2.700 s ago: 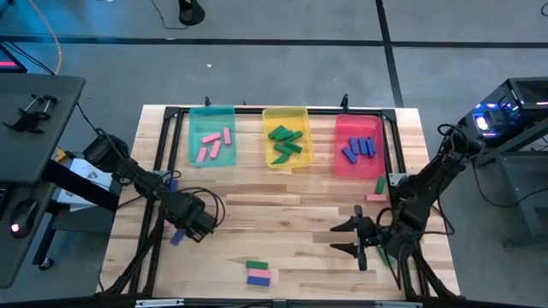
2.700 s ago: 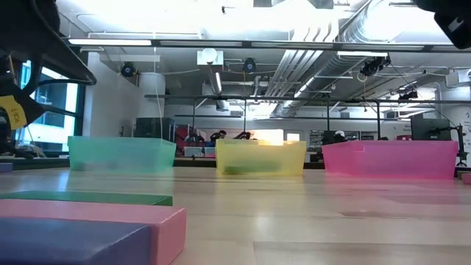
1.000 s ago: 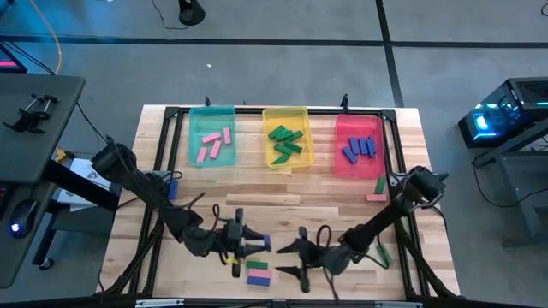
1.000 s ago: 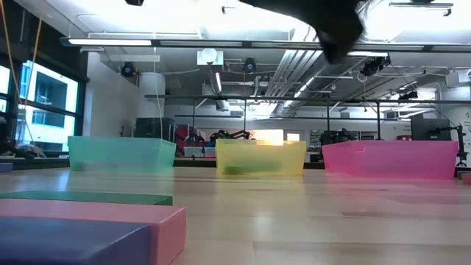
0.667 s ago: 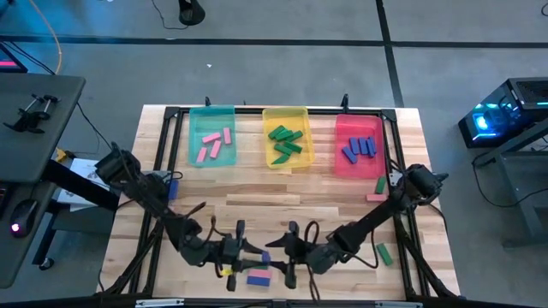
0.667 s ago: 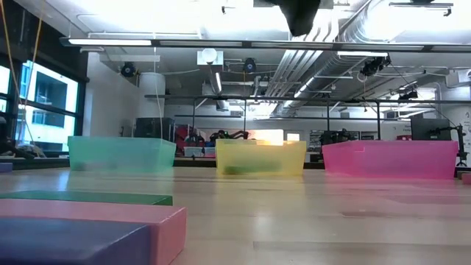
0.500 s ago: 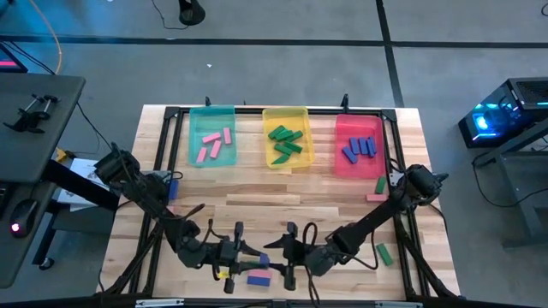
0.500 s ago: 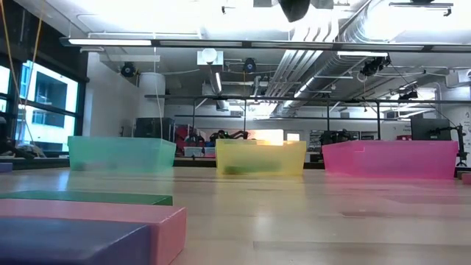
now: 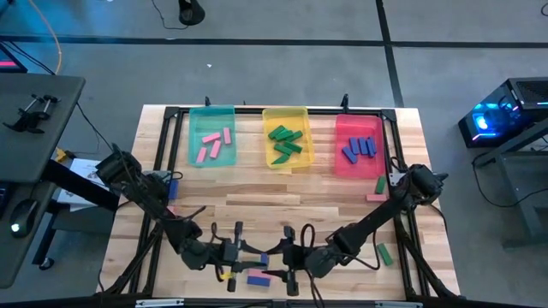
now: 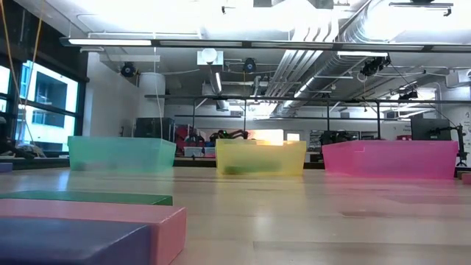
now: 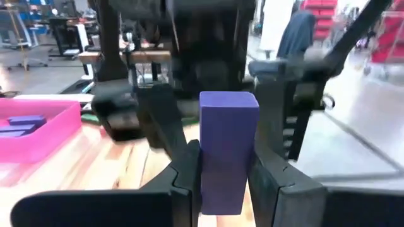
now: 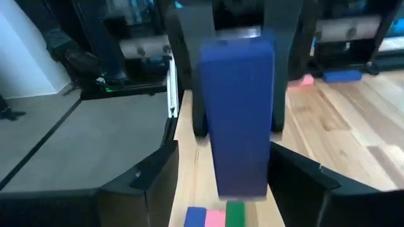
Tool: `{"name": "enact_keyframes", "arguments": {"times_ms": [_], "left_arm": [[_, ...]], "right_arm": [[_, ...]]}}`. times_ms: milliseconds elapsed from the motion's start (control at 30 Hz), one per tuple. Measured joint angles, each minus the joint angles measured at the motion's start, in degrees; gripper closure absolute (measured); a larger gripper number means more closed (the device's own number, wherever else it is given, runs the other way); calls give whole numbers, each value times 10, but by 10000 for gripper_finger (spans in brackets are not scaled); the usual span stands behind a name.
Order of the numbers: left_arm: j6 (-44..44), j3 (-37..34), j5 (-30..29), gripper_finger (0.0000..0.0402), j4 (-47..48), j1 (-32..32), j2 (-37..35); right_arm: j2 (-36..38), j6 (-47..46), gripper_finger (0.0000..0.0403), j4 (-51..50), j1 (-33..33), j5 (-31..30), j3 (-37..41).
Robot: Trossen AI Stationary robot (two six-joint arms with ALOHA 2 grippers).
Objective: Sort blocks
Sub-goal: Put the blue wooden block into the red bin
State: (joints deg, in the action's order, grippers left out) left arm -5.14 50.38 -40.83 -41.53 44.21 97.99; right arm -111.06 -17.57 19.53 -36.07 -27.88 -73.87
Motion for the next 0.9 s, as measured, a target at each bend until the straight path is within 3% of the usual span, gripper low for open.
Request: {"name": "enact_keyframes", "arguments": {"times_ms": [367,567,733,900], "left_arm": [[-6,1,0,336,7,-2,-2],[-8,1,-4,333,7,-3,-2],[-14,1,-5,280,15,-4,-2],[-56,1,-6,226,48,-4,-2]], "right_arm": [[0,-2,193,-4,4,-4,1],[0,-1,251,-6,5,-15,2],[0,6,329,-17,-2,-46,2],[12,-46,329,-124,-25,-77,3]]}}
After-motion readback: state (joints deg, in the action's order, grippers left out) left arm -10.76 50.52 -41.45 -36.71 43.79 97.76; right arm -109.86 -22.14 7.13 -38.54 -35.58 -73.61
